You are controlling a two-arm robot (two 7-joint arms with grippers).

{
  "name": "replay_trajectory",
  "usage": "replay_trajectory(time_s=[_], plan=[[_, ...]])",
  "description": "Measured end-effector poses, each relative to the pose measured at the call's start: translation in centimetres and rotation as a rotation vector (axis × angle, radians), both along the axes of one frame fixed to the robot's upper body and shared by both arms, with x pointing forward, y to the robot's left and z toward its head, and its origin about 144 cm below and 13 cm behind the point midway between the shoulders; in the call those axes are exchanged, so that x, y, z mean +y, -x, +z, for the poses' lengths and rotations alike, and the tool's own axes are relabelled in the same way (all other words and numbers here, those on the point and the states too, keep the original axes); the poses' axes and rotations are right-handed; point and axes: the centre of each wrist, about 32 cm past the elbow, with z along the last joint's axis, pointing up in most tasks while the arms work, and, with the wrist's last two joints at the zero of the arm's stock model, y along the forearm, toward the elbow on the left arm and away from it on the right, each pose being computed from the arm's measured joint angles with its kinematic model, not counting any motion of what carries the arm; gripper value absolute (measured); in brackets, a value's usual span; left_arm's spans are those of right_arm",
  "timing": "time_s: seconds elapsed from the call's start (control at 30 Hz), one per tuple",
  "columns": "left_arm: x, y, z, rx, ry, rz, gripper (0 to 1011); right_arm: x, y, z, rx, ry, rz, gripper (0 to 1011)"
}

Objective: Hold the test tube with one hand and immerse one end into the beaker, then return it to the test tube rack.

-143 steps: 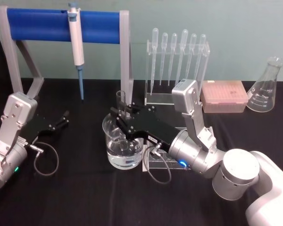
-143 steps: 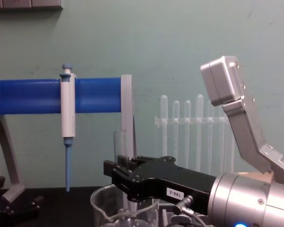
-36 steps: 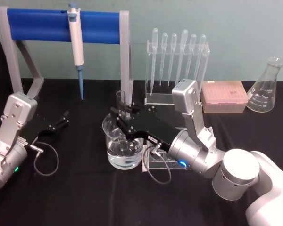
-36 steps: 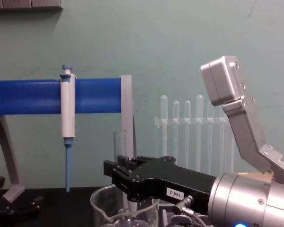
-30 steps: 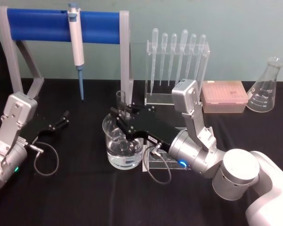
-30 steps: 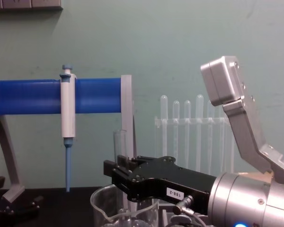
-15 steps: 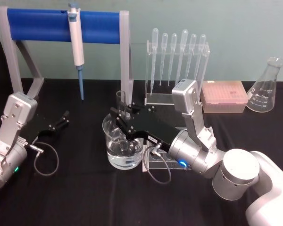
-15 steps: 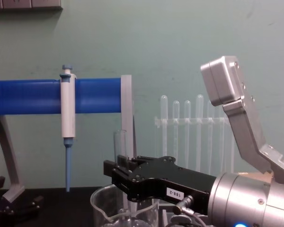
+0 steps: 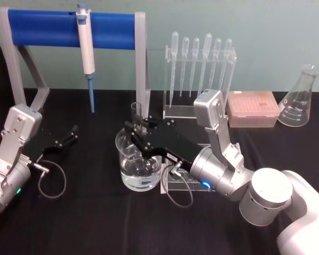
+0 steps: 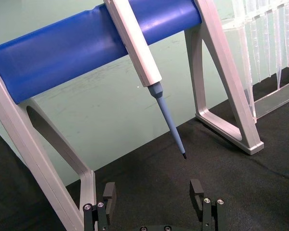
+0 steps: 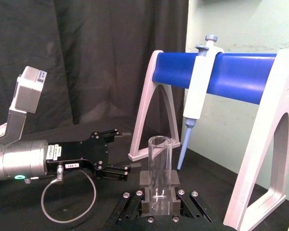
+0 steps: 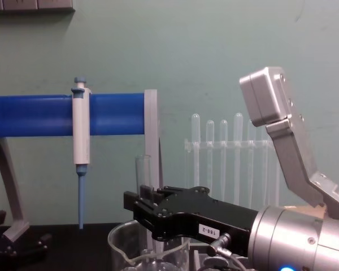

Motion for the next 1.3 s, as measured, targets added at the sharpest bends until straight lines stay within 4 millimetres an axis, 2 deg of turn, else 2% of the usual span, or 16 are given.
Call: replay_trajectory(time_s=[1.3], plan=[[0.00, 0.00, 0.00, 0.000, 0.000, 0.000, 1000, 0.00, 0.00, 0.00, 0.000, 0.000, 0.000, 224]])
